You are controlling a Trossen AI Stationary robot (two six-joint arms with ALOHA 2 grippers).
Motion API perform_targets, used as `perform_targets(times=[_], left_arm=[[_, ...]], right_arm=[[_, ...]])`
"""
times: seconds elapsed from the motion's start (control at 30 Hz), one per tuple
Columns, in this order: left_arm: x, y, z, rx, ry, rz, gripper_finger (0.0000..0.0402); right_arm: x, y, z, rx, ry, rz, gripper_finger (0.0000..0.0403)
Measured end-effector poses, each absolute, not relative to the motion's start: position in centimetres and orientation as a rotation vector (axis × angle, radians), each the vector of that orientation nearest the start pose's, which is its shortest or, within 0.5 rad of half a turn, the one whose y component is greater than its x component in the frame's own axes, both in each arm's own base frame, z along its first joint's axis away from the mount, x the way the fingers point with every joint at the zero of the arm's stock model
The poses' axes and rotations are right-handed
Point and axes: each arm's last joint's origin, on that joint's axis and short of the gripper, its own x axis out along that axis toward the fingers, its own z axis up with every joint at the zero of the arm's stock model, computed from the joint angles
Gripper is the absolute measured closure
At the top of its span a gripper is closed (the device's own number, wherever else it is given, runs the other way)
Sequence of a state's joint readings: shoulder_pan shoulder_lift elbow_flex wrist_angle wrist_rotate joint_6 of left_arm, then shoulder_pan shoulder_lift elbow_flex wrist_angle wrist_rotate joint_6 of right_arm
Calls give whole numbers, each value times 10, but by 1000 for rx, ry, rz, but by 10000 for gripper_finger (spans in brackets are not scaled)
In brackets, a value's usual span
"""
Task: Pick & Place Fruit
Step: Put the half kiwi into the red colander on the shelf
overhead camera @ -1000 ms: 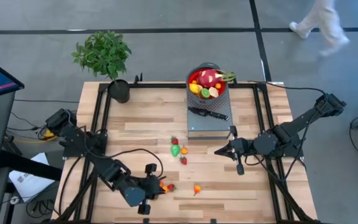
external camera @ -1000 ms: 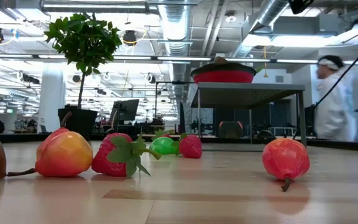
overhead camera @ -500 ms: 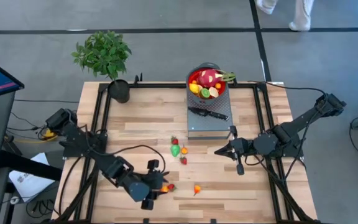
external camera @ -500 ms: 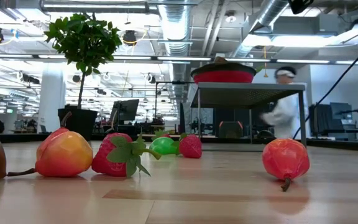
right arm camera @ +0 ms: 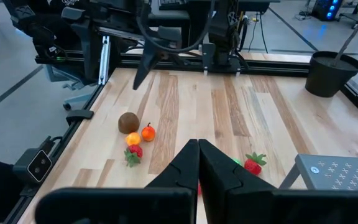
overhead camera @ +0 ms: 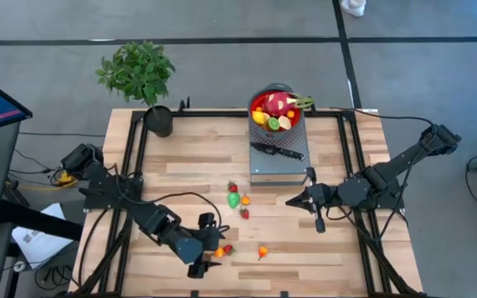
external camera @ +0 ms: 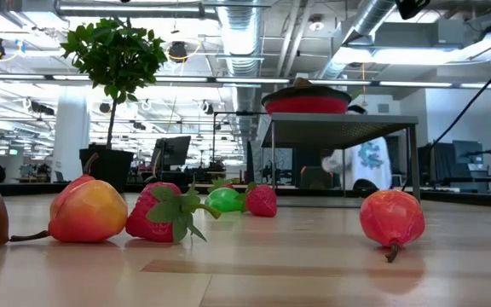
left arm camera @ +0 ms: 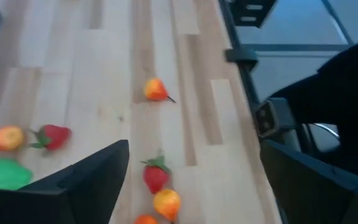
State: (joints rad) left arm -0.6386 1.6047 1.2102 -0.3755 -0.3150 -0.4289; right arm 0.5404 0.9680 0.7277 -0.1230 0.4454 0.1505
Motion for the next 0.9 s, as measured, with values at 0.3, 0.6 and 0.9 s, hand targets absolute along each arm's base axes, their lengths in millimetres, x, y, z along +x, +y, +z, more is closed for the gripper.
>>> perform_targets(times=[0.3, 0.6, 0.9], left_arm=[[265, -209, 239, -116, 818, -142, 64], [244, -206, 198, -220, 909, -61, 82], [227, -208, 167, -379, 874, -59, 83]], right_arm=[[187, 98, 288, -23, 326, 70, 403], [187, 98, 288, -23, 326, 70, 403], [187, 98, 288, 2, 327, 66, 403]])
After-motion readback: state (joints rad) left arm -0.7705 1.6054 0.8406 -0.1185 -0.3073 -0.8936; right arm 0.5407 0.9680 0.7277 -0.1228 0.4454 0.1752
